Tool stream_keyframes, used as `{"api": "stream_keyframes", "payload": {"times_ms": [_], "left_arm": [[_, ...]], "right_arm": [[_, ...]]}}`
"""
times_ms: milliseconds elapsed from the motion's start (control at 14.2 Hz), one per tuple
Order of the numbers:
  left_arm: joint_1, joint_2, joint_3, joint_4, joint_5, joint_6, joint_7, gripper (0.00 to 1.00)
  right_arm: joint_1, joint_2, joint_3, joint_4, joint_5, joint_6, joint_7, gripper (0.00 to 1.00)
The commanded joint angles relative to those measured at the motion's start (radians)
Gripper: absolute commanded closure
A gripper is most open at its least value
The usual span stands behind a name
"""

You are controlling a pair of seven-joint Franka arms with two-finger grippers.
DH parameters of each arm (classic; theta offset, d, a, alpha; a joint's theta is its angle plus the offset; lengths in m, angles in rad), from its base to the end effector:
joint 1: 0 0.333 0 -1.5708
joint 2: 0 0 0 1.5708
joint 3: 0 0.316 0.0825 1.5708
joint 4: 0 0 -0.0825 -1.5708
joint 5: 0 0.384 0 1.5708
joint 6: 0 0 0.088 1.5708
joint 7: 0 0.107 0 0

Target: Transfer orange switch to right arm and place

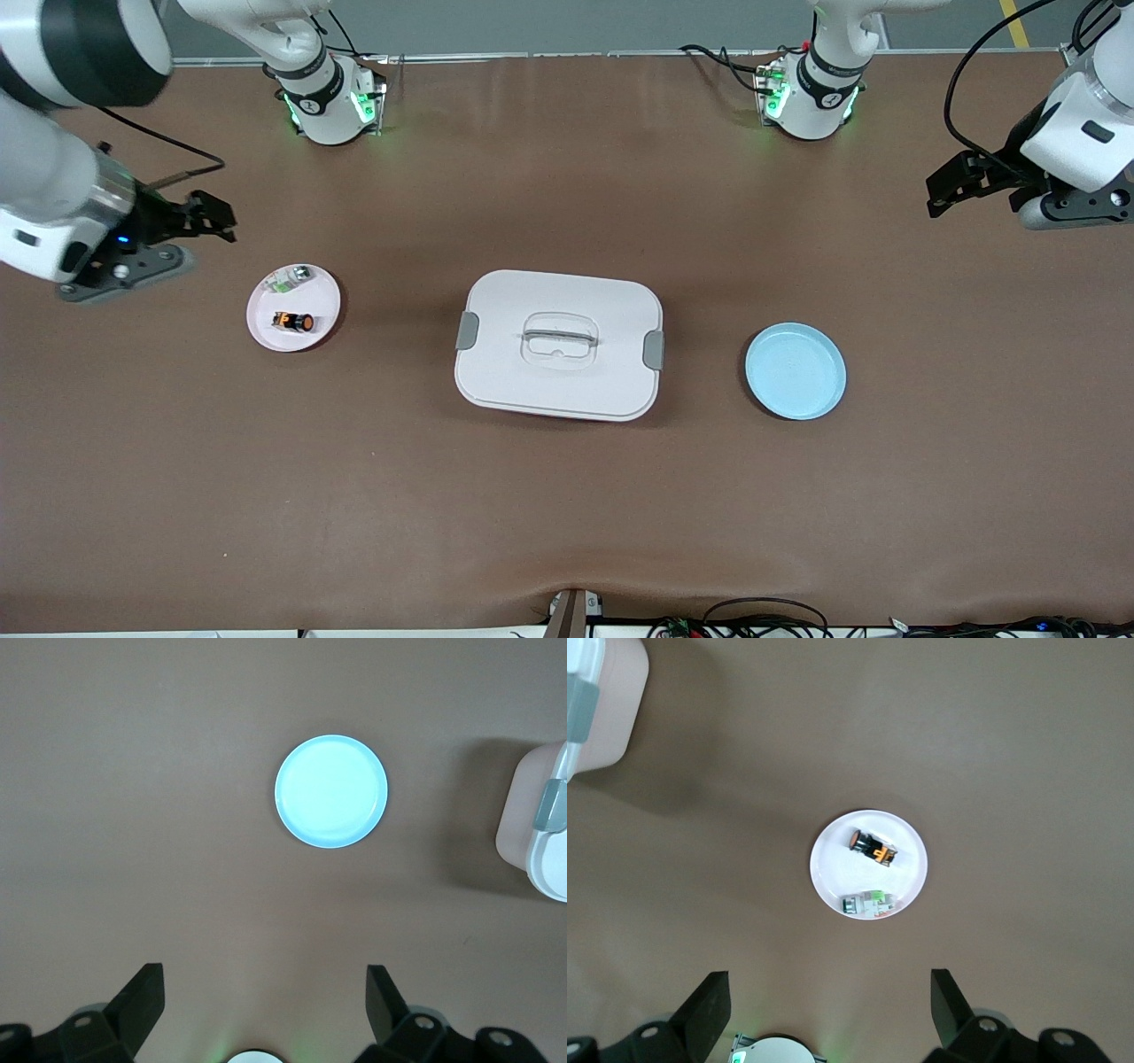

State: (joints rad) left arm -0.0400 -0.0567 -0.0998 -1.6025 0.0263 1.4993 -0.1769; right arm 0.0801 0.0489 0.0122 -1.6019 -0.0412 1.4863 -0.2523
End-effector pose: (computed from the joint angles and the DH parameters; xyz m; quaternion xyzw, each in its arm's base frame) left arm 0.5243 -0.0724 0.6342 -0.9994 -0.0193 0.0206 0.0194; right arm 0.5546 0.0465 0.5763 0.9817 0.1708 -0.0835 0.0137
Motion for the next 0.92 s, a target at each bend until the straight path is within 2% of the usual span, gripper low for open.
{"api": "stream_keyframes", "payload": {"times_ms": [0,282,493,705,846], "left_arm": [[0.005,-0.017,-0.001,-0.005,-0.012,0.006,0.001,0.0],[0.008,-0.017,-0.001,-0.004,-0.012,0.006,0.001,0.0],[0.008,-0.017,0.0,-0.004,-0.012,0.006,0.001,0.0],[0.009,-0.017,0.0,-0.004,-0.012,0.006,0.001,0.0],[0.009,-0.017,0.0,-0.004,-0.014,0.006,0.002,0.0]], "right_arm": [[-0.092,0.015,0.006,0.074,0.012,-0.026,0.022,0.0],[-0.126,0.045,0.005,0.184,0.004,-0.032,0.159,0.0],[-0.123,0.066,0.008,0.189,0.004,-0.026,0.168,0.0],[-0.155,0.077,0.005,0.188,0.096,-0.024,0.171,0.0],[-0.154,0.078,0.005,0.185,0.101,-0.027,0.188,0.0]]}}
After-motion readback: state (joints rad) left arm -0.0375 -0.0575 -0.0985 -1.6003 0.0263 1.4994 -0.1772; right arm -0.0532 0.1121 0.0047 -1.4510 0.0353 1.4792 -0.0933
